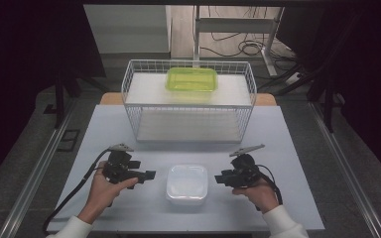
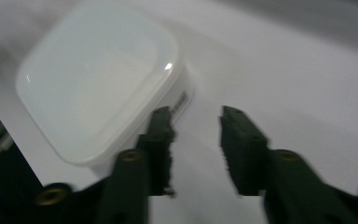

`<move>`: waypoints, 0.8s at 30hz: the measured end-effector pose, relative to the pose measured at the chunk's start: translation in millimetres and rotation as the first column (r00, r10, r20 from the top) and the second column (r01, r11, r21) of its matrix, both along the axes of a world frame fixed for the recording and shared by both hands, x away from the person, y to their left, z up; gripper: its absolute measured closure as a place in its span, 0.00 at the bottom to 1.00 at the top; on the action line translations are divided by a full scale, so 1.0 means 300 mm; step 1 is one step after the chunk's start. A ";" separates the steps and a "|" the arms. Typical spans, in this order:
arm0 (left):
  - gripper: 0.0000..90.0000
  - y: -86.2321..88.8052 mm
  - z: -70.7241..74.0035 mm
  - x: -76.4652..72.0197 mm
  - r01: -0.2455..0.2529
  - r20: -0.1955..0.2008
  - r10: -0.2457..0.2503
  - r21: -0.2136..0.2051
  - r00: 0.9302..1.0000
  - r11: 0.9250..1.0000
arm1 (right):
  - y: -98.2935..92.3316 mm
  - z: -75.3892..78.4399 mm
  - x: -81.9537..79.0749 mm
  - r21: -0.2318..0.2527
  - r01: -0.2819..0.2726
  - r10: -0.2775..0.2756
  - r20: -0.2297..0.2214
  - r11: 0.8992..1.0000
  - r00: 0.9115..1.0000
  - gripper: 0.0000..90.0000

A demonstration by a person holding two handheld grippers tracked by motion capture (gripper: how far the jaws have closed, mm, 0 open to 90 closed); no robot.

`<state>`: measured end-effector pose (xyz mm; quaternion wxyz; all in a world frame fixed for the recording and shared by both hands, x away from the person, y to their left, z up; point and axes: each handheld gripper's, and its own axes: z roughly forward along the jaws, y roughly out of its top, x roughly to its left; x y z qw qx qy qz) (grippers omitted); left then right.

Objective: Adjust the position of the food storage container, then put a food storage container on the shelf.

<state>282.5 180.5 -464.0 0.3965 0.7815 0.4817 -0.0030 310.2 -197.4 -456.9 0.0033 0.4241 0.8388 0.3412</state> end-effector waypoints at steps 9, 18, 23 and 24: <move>0.21 -0.047 0.006 -0.025 0.010 -0.020 -0.010 -0.007 1.000 1.000 | -0.041 0.021 -0.023 0.124 0.034 -0.033 -0.007 0.992 0.999 0.43; 0.21 -0.052 0.000 -0.033 0.003 -0.020 -0.002 0.009 1.000 1.000 | -0.024 0.008 -0.026 0.088 0.020 -0.023 0.026 0.996 0.999 0.38; 0.21 -0.057 -0.003 -0.027 0.010 -0.043 -0.011 -0.033 0.999 0.999 | -0.015 0.001 -0.030 0.085 0.020 -0.022 0.021 0.996 1.000 0.37; 0.22 -0.066 -0.010 -0.022 0.018 -0.070 -0.022 -0.055 0.997 0.998 | -0.014 -0.001 -0.031 0.084 0.019 -0.021 0.019 0.996 1.000 0.37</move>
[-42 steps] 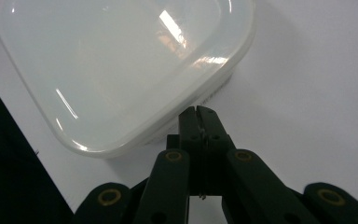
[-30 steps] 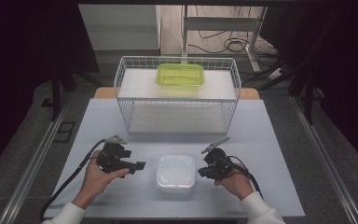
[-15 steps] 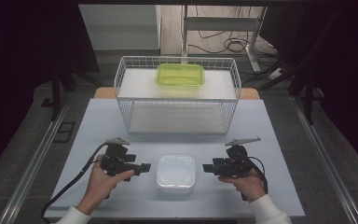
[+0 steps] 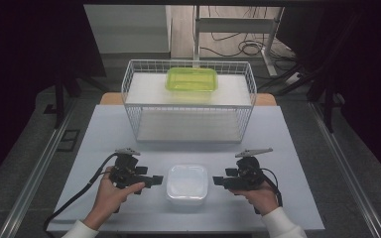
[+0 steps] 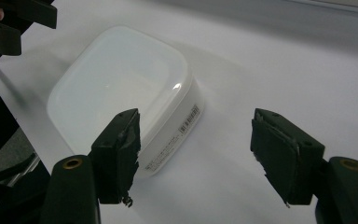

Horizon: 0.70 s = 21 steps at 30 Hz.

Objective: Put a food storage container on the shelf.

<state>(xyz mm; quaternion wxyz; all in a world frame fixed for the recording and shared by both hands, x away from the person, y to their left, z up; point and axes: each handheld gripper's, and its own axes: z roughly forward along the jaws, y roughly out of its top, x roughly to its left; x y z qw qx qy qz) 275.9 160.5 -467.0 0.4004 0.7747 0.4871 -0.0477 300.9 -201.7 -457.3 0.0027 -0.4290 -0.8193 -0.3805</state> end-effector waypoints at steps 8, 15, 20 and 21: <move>0.28 -0.019 -0.007 0.004 -0.035 -0.018 0.033 -0.078 0.999 0.996 | 0.023 -0.019 -0.014 0.021 -0.012 0.013 -0.021 1.000 1.000 0.41; 0.32 -0.042 -0.040 0.016 -0.038 -0.059 0.033 -0.085 0.998 0.996 | 0.032 -0.037 -0.010 0.059 0.002 0.000 -0.043 0.998 0.999 0.46; 0.35 -0.058 -0.062 0.021 -0.045 -0.096 0.035 -0.105 0.995 0.993 | 0.036 -0.048 -0.011 0.081 0.011 -0.006 -0.061 0.997 0.998 0.48; 0.36 -0.061 -0.066 0.022 -0.049 -0.101 0.038 -0.108 0.994 0.993 | 0.037 -0.050 -0.011 0.083 0.013 -0.008 -0.065 0.996 0.998 0.49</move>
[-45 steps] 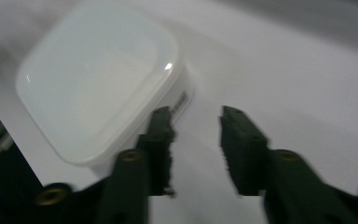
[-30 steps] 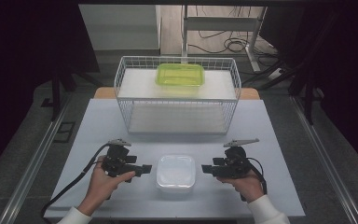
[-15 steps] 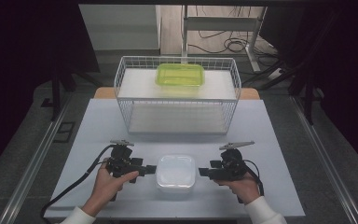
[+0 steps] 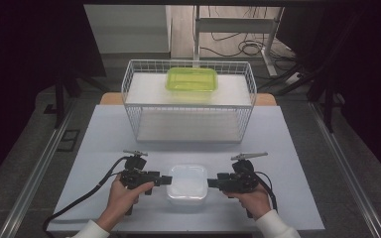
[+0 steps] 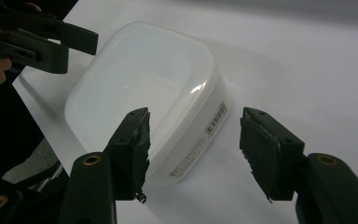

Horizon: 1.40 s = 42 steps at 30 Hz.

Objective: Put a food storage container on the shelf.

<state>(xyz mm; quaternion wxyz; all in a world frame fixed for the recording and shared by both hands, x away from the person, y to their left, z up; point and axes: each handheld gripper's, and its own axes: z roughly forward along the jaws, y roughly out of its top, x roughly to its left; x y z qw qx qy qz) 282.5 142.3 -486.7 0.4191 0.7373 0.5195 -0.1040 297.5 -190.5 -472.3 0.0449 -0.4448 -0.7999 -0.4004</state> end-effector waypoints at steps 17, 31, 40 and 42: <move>0.57 -0.010 -0.044 0.010 0.015 -0.077 -0.021 -0.074 0.997 0.997 | 0.025 -0.035 0.001 0.067 0.025 -0.022 -0.052 0.997 0.998 0.59; 0.75 0.013 -0.061 0.010 -0.019 -0.120 0.001 -0.148 0.993 0.989 | 0.018 -0.070 0.007 0.166 0.104 -0.070 -0.201 0.981 0.977 0.73; 0.84 0.024 -0.034 -0.013 -0.025 -0.067 0.015 -0.163 0.998 0.986 | -0.001 -0.050 -0.006 0.212 0.134 -0.090 -0.207 0.968 0.974 0.84; 0.86 0.026 -0.027 -0.017 -0.023 -0.056 0.014 -0.166 0.998 0.986 | -0.003 -0.042 -0.010 0.211 0.131 -0.090 -0.195 0.969 0.977 0.87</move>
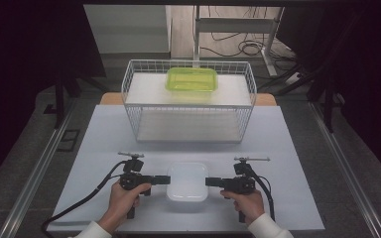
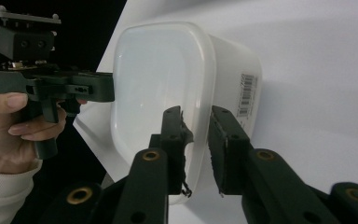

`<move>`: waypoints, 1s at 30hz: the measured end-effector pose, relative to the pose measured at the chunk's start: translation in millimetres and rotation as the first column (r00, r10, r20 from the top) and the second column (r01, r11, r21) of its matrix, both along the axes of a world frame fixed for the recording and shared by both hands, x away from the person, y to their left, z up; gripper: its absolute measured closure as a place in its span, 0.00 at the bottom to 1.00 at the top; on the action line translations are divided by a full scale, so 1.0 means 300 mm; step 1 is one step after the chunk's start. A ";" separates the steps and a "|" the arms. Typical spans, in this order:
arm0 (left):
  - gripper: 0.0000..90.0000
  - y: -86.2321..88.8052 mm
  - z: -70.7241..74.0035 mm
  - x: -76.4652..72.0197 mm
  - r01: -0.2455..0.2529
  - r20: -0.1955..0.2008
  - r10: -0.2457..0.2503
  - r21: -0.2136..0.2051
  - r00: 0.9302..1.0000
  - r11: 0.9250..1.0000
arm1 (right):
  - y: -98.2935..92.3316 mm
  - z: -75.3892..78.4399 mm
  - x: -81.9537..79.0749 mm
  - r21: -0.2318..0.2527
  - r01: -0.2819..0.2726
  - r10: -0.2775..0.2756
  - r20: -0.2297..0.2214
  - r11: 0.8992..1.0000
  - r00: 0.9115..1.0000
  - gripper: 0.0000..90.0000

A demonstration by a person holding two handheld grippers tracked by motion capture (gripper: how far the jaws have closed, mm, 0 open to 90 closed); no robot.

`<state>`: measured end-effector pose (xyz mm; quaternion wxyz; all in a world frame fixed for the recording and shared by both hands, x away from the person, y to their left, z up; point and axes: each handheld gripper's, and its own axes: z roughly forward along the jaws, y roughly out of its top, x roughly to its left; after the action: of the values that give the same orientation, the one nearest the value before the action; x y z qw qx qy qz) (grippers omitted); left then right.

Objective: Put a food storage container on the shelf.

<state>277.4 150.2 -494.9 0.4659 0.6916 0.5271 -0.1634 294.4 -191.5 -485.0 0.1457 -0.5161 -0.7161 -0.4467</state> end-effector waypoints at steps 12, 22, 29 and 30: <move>0.87 0.000 0.030 -0.014 0.002 0.057 -0.002 0.002 0.998 1.000 | -0.001 0.042 -0.014 -0.006 -0.023 0.024 0.083 1.000 0.996 0.88; 0.87 0.000 0.059 -0.021 0.007 0.117 -0.008 0.015 0.993 1.000 | 0.002 0.071 -0.023 -0.012 -0.032 0.033 0.137 0.999 0.990 0.88; 0.87 0.008 0.083 -0.026 0.002 0.155 -0.003 0.009 0.988 1.000 | 0.006 0.098 -0.029 -0.018 -0.042 0.045 0.201 0.999 0.979 0.88; 0.87 0.008 0.088 -0.027 0.002 0.165 -0.004 0.015 0.986 1.000 | 0.008 0.102 -0.030 -0.021 -0.042 0.046 0.208 0.999 0.977 0.88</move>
<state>269.4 152.5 -468.6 0.5027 0.7069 0.4870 -0.1025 285.3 -189.2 -454.2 0.0757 -0.4517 -0.7423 -0.4891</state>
